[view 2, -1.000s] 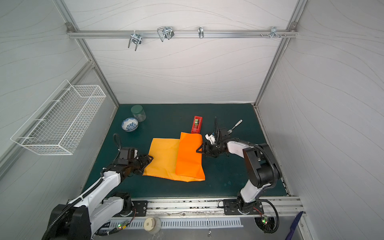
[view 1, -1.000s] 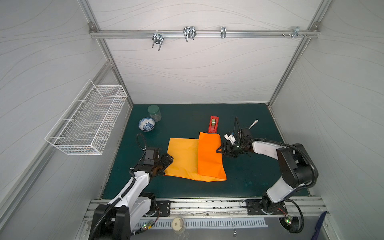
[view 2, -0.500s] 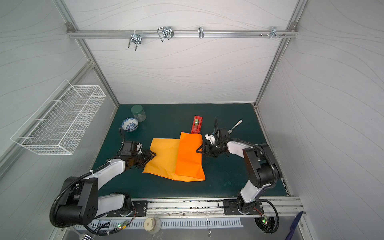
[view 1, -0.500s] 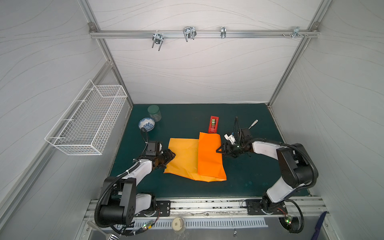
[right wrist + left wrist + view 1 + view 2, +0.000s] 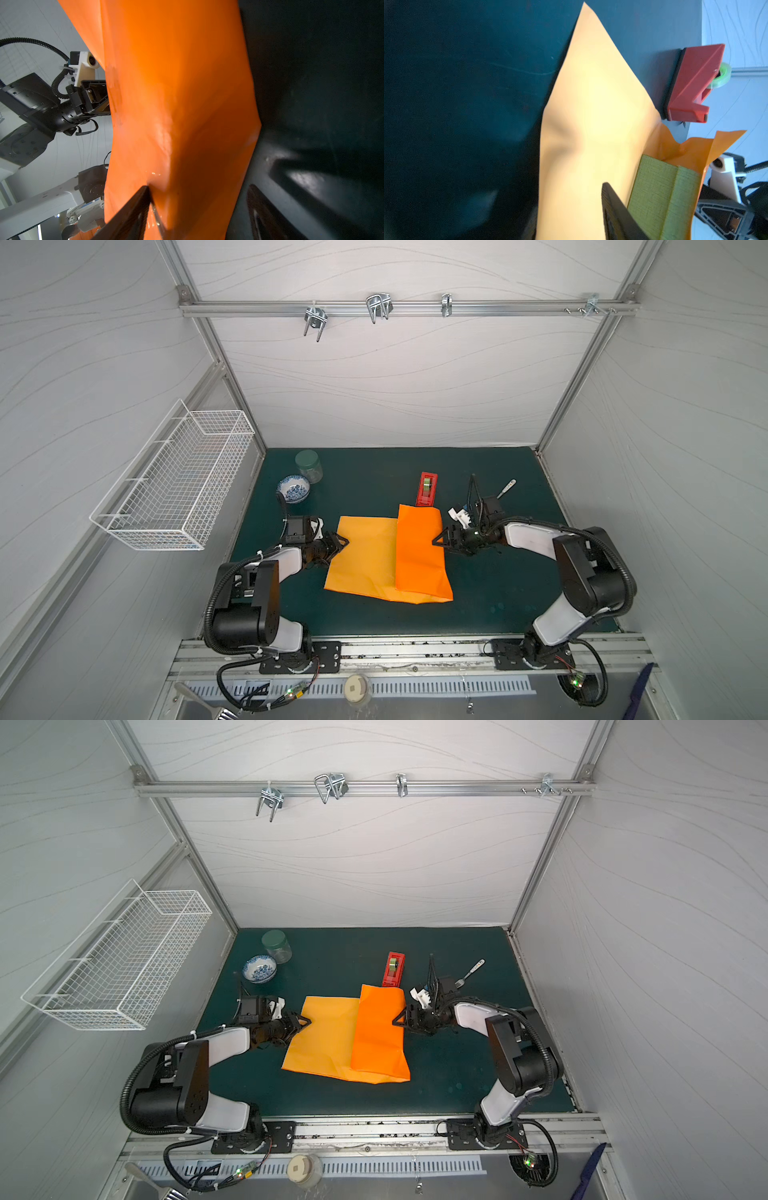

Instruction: Wrap the gift box in paper

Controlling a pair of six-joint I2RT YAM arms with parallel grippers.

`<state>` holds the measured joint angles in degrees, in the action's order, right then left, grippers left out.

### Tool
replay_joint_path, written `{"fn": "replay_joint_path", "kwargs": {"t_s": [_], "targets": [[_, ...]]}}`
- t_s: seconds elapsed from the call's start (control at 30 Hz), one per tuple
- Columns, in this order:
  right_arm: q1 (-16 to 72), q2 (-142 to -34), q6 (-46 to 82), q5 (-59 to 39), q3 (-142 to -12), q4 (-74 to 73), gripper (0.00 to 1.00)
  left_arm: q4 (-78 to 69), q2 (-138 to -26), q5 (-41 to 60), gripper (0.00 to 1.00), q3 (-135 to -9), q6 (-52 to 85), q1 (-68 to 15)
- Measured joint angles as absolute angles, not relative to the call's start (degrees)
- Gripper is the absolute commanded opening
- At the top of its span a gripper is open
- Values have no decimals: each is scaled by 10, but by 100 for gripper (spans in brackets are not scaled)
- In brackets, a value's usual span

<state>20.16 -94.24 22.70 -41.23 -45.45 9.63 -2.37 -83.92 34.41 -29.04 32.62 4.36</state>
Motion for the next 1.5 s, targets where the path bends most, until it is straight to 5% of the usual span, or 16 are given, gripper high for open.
{"fn": "replay_joint_path", "kwargs": {"t_s": [1.1,1.5], "targets": [[202,-942,227,-413,-455,96,72,-60,-859,436,0,-292,290,75],[202,-939,227,-408,-455,96,72,-100,-735,411,0,-272,359,-1]]}}
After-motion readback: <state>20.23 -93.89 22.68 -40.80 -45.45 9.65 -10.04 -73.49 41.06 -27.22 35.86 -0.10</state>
